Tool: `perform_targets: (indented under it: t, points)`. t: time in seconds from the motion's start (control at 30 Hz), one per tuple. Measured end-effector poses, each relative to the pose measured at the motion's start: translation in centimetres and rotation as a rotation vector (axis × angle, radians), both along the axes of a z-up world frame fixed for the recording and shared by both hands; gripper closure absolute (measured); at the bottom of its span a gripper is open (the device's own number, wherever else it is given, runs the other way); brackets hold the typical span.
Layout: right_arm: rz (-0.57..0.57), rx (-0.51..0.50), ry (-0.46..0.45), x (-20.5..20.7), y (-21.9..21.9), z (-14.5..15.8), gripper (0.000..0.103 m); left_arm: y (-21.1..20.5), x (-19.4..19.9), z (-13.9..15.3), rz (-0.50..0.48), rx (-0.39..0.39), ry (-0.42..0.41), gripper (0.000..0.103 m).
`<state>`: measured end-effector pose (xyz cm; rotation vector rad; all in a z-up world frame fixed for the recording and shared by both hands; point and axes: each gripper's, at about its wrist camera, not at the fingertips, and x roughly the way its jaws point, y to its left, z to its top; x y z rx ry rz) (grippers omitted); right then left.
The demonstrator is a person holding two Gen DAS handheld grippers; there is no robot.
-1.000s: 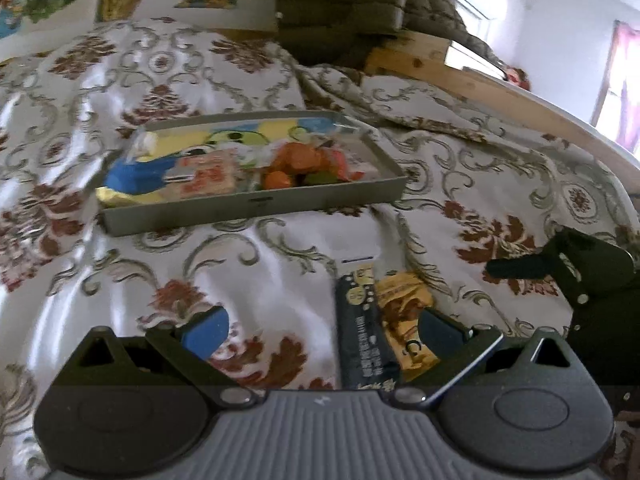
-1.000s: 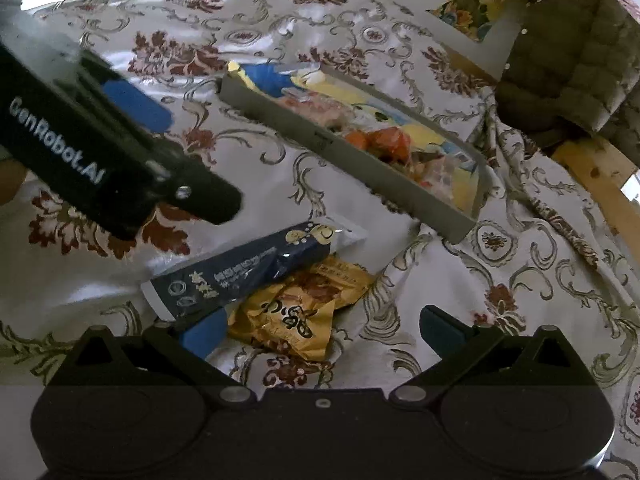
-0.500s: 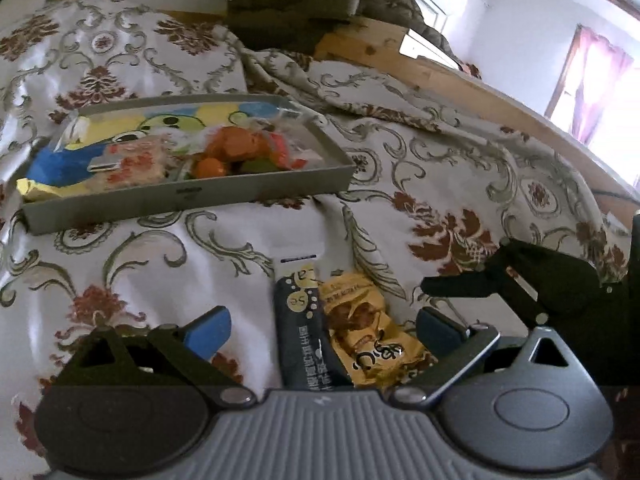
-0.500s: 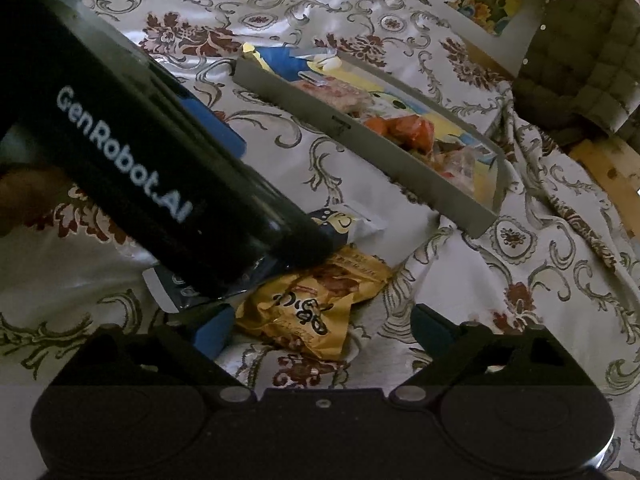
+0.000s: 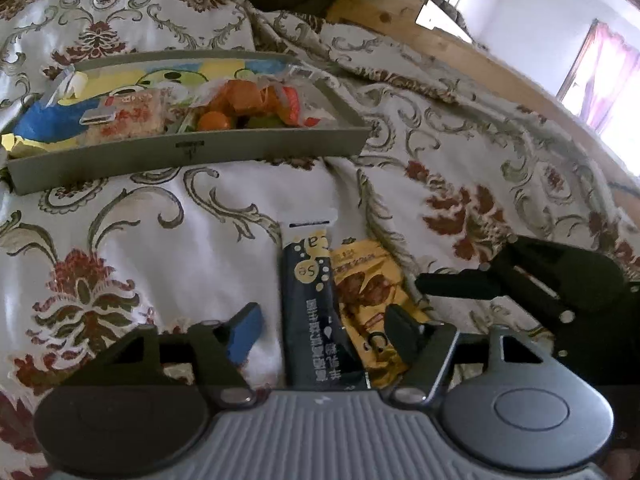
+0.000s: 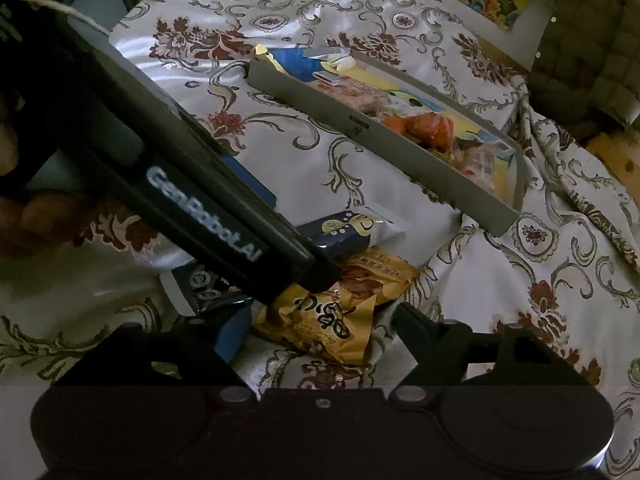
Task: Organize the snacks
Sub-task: 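Grasp the dark blue stick packet with the left tool while the right tool grasps the yellow bag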
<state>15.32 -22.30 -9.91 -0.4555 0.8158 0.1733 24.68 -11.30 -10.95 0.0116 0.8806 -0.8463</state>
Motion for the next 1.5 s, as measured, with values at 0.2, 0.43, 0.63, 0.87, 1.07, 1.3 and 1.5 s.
perform_targets:
  t: [0.2,0.43,0.63,0.87,1.07,1.3,1.5]
  points:
    - [0.001,0.004,0.001,0.0,0.1,0.0,0.028,-0.7,0.2,-0.4,0.012,0.062,-0.008,0.049]
    - [0.010,-0.002,-0.002,-0.1,0.2,0.0,0.030,-1.6,0.7,-0.3,0.052,0.133,-0.005,0.062]
    - [0.012,0.003,-0.009,0.1,0.2,-0.1,0.030,-1.2,1.3,0.2,0.109,0.167,0.027,0.064]
    - [-0.026,0.061,0.009,0.8,-0.6,-0.1,0.031,1.2,2.5,0.9,0.243,0.188,0.106,0.065]
    - [-0.101,0.144,0.030,2.0,-1.8,-0.2,0.031,2.2,2.2,1.0,0.279,0.204,0.097,0.065]
    - [-0.104,0.143,0.011,2.5,-1.4,-0.9,0.031,1.9,1.3,1.1,0.279,0.225,0.065,0.065]
    - [-0.078,0.111,-0.008,2.4,-0.7,-1.0,0.032,2.0,1.1,1.2,0.289,0.224,0.073,0.065]
